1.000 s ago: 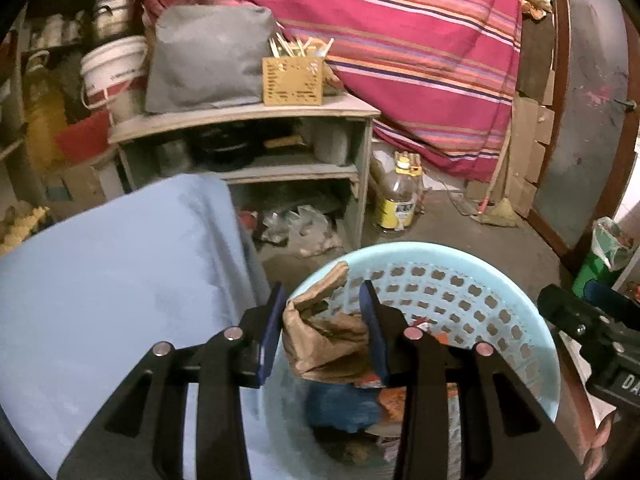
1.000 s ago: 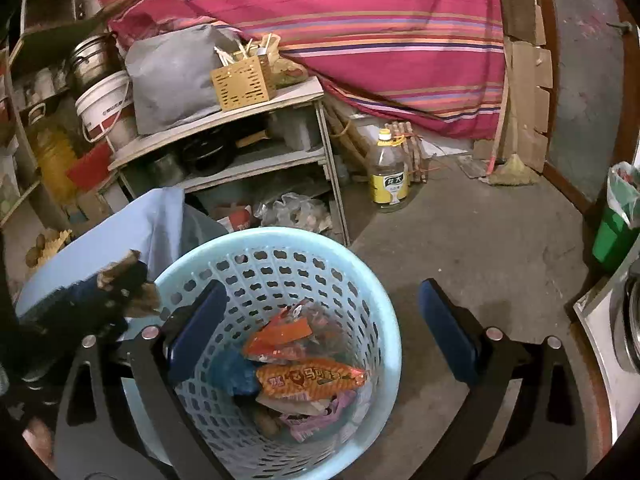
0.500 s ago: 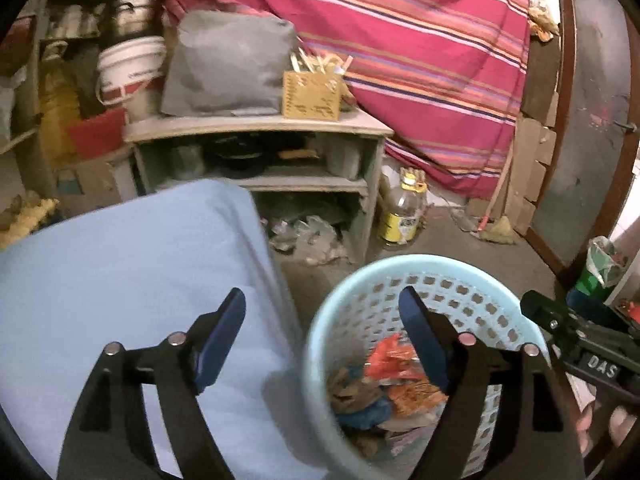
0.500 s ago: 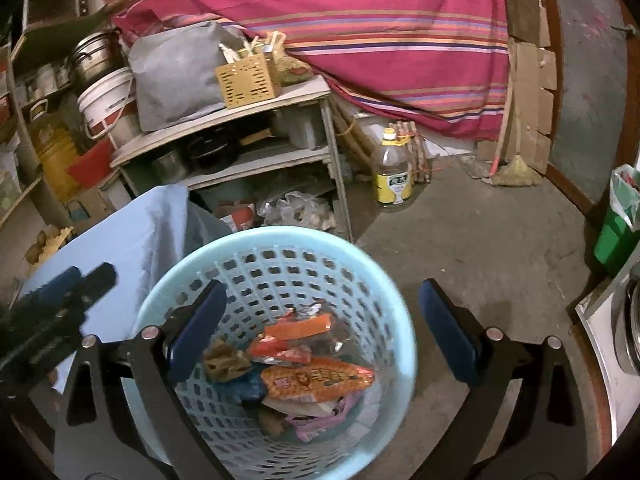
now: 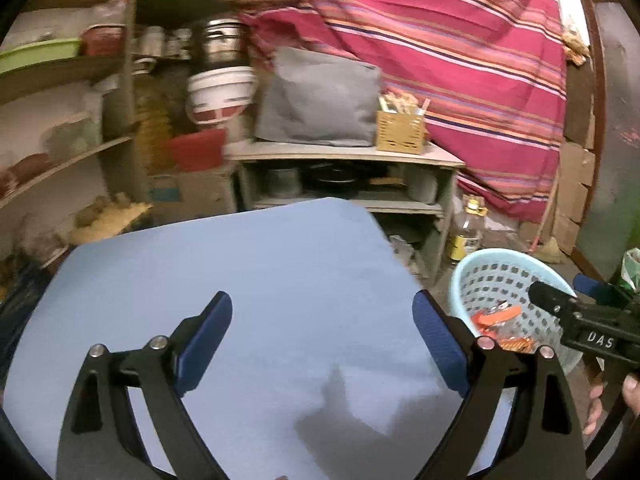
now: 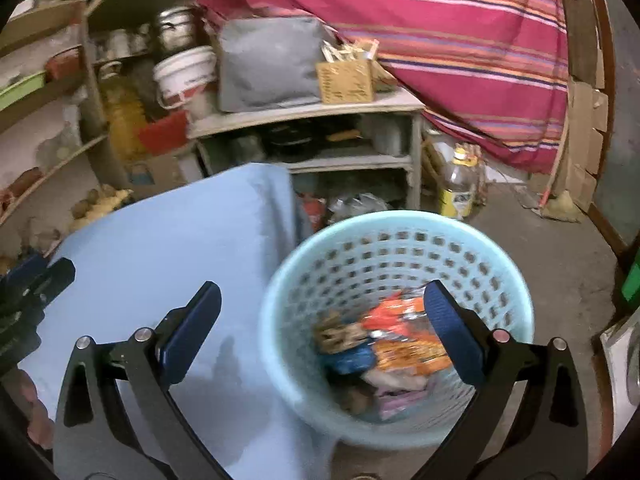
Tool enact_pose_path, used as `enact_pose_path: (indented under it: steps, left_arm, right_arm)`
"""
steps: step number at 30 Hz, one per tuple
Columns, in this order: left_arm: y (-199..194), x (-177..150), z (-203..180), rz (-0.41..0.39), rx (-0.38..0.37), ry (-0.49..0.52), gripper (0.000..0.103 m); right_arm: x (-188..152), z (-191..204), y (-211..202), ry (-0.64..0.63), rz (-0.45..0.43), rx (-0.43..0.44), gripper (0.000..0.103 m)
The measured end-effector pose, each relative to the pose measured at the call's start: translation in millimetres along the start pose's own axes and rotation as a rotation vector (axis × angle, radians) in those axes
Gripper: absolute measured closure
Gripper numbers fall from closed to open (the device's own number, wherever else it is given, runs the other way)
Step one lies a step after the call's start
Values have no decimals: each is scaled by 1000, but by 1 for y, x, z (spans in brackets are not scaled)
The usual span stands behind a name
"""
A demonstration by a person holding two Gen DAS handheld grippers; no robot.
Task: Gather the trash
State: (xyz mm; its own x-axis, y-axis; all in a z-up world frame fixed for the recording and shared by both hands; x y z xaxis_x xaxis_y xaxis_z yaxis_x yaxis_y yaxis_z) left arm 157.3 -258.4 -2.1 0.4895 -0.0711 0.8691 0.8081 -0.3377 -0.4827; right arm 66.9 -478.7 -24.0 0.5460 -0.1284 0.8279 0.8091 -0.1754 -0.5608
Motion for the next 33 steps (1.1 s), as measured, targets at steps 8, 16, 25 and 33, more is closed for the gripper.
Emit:
enact_pose_path:
  steps: [8, 16, 25, 33]
  left_arm:
    - [-76, -32, 80, -65, 105, -26, 5]
    - [-115, -61, 126, -93, 157, -28, 4]
    - [-108, -94, 125, -45, 143, -25, 4]
    - [-124, -87, 106, -106, 124, -8, 4]
  right_arm:
    - [-25, 79, -60, -72, -63, 16, 4]
    - [-32, 124, -97, -141, -125, 7, 4]
    - [-47, 131, -118, -177, -201, -63, 4]
    - [-62, 116, -123, -147, -206, -105, 4]
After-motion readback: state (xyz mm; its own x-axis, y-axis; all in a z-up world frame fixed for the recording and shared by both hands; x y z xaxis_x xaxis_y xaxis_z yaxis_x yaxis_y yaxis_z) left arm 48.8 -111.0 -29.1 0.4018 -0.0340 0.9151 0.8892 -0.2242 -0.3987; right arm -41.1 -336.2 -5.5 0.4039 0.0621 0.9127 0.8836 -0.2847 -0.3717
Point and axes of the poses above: each gripper's, at about its wrist camera, not at the fingertips, and y roughly the way its jaws point, z to its left, x to its top, the point moved 9 cm from there along y, roughly the way its jaws point, and after that the axes turned 8 degrees about -y, right-handed, at the moved point
